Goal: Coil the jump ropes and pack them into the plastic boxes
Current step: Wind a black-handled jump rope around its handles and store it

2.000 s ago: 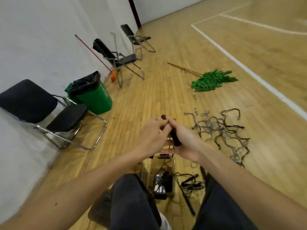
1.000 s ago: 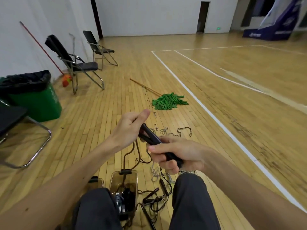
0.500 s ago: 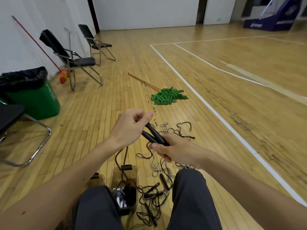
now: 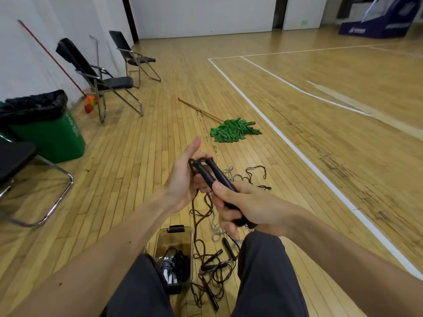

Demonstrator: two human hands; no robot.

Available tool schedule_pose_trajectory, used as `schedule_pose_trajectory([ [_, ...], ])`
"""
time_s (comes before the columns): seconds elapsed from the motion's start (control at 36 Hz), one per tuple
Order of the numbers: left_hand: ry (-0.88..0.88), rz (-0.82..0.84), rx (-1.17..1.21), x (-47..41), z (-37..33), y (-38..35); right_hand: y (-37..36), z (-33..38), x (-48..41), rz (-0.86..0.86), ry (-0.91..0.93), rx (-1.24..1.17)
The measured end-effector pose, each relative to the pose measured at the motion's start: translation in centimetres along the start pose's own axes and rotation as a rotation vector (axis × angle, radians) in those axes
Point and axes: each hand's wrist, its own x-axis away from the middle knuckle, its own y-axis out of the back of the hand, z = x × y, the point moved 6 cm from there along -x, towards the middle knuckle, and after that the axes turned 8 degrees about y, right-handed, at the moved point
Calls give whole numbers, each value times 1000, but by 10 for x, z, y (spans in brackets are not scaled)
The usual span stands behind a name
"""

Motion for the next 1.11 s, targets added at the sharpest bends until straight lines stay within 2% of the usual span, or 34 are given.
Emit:
schedule_pose_trajectory([
  [0.08,15,8,39,1,12,-2,7,6,-3,-43,58,24],
  [0.28,42,-33,-180,6,47,-11,27,7,-2,-146,57,-93],
  [0.39,55,-105,-296,5,61,-11,45,-3,-4,-280,48,15],
  [0.5,-92,-131,-766,5,56,-15,64,-22,-7,-405,31,146],
  [0.64,-106,-61,-1435,10,45,-13,80,-44,-11,-449,-19,505],
  [0.72,-173,15,-1766,12,38,-19,80,-56,-15,-397,-68,693],
  [0.89,-229,244,-2093,10,29,-28,65,-69,-20,-153,-228,914],
  [1.0,-225,413,-2049,12,23,-32,47,-72,-15,92,-294,882],
  [1.11,-248,474,-1779,11,9,-30,38,-61,-4,227,-270,807],
])
